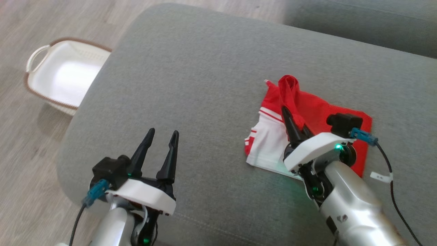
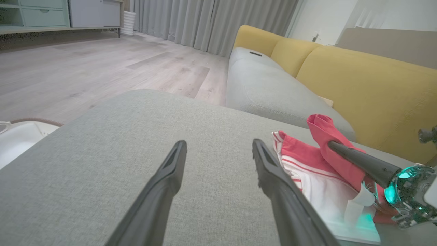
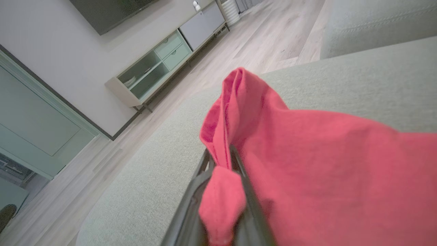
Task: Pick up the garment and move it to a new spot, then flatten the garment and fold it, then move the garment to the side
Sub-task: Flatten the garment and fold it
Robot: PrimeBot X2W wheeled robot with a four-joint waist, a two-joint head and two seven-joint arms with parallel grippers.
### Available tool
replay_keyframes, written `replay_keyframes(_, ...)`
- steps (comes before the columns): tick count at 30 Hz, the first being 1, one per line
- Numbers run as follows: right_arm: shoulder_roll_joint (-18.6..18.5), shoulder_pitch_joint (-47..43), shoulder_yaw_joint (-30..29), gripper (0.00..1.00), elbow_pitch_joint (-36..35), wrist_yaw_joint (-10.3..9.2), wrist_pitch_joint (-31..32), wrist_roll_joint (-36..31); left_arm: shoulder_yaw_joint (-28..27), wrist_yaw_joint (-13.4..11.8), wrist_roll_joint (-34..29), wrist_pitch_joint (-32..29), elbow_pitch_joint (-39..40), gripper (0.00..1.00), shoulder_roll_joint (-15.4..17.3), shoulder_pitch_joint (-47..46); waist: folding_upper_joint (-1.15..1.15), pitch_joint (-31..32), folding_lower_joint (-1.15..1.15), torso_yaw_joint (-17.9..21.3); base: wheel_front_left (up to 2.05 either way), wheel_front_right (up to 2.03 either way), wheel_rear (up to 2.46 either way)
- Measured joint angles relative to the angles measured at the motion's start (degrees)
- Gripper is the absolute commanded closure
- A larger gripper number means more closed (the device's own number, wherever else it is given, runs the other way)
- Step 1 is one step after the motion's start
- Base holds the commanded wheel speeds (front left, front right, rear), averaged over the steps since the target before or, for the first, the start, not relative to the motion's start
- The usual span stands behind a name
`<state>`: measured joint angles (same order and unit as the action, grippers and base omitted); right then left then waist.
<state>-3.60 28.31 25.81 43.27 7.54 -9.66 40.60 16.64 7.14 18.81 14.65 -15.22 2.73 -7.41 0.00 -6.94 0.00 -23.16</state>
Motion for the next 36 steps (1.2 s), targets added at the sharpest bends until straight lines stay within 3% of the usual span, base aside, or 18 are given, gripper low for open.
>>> replay_keyframes(3, -0.01, 1.94, 1.72, 1.00, 2.96, 0.00, -1.05, 1.55, 0.20, 0.00, 0.01, 0.00, 0.00, 0.00, 0.00, -0.25, 0.00, -0.68, 0.00, -1.26, 0.00, 0.00, 0.00)
replay_keyframes(4, -0.09, 2.41, 2.72, 0.00, 3.52, 0.00, -1.05, 2.53, 0.22, 0.00, 0.01, 0.00, 0.00, 0.00, 0.00, -0.38, 0.00, -0.92, 0.00, -1.57, 0.00, 0.00, 0.00)
replay_keyframes(9, -0.20, 2.97, 11.06, 0.00, 3.39, 0.00, 0.16, 8.06, -0.01, 0.00, 0.56, 0.00, -0.15, 0.00, -0.01, -1.19, 0.00, -1.55, 0.00, -1.99, 0.00, 0.00, 0.00)
replay_keyframes(12, -0.18, 3.48, 14.59, 0.00, 3.56, 0.00, -0.57, 7.14, -1.15, 0.00, 0.53, 0.00, -0.41, 0.00, -0.02, -1.19, 0.00, -1.40, 0.00, -1.20, 0.00, 0.00, 0.00)
replay_keyframes(16, -0.16, 5.55, 14.54, 0.00, 4.32, 0.00, -2.23, 6.23, -2.21, 0.00, 0.19, 0.00, -0.30, 0.00, -0.03, -1.21, 0.00, -1.16, 0.00, 0.08, 0.00, 0.00, 0.00)
replay_keyframes(20, -0.19, 8.92, 13.00, 0.00, 6.42, 0.00, -3.81, 0.91, -3.46, 0.00, -0.60, 0.00, 0.41, 0.00, -0.04, -1.36, 0.00, -0.64, 0.00, 2.40, 0.00, 0.00, 0.00)
replay_keyframes(25, -0.76, 9.92, 6.47, 0.00, 7.22, 0.00, -4.55, -12.01, -4.83, 0.00, -1.19, 0.00, 1.60, 0.00, -0.09, -1.39, 0.00, 0.25, 0.00, 5.86, 0.00, 0.00, 0.00)
replay_keyframes(31, -4.70, 4.81, -4.81, 0.00, -3.71, 0.00, -4.71, -23.31, -5.93, 0.00, -1.60, 0.01, 2.69, 0.00, -0.12, -1.33, 0.00, 1.30, 0.00, 10.11, 0.00, 0.00, 0.00)
replay_keyframes(36, -4.87, -5.54, -15.06, 0.00, -12.17, 0.00, -4.71, -30.56, -6.41, 0.00, -2.12, 0.02, 3.19, 0.00, -0.13, -1.26, 0.00, 2.14, 0.00, 13.93, 0.00, 0.00, 0.00)
